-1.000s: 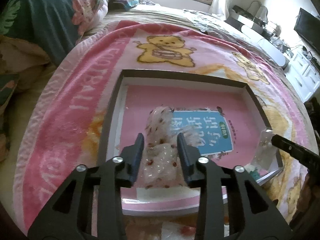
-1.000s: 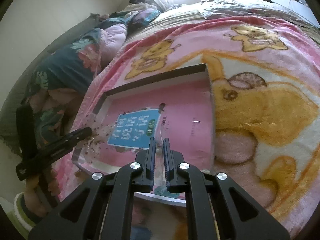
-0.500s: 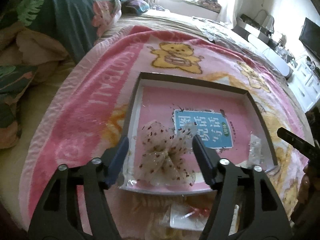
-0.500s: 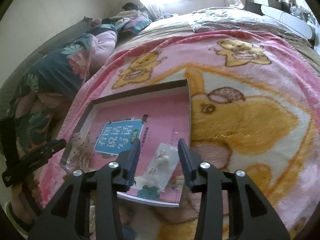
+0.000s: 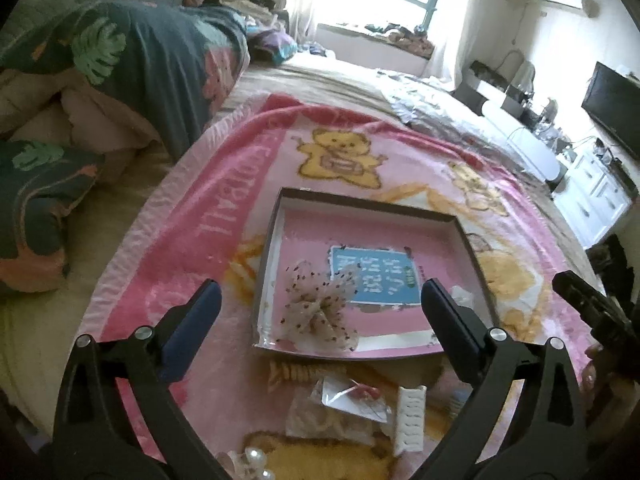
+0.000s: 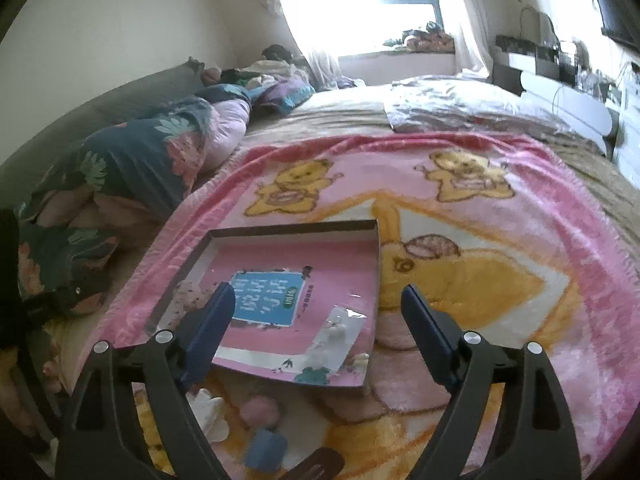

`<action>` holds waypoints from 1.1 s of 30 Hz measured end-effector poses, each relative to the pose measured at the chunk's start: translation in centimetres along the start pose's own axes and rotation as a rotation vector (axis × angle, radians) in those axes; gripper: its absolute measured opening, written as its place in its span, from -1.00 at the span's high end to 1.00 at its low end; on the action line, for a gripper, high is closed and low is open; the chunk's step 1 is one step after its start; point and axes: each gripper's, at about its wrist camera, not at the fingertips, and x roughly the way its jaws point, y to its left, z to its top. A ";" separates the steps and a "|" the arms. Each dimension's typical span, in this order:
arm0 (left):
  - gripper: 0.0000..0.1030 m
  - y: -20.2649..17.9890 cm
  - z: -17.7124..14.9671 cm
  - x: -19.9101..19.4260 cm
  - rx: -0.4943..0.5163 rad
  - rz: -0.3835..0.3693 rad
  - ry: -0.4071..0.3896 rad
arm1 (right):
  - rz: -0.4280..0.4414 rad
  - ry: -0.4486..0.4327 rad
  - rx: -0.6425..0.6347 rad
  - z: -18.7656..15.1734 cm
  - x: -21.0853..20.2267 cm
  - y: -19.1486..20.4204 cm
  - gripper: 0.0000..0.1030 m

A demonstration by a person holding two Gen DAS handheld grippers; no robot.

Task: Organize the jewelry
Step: 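Lift both open tools away from the tray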

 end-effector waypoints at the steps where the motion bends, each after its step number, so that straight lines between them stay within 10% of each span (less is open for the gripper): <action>1: -0.82 0.0 0.0 -0.7 0.001 -0.003 -0.011 | 0.001 -0.012 -0.010 0.0 -0.7 0.4 -0.63; 33: -0.82 0.6 -4.7 -8.7 0.073 -0.010 -0.069 | 0.000 -0.047 -0.095 -5.0 -9.6 5.8 -0.69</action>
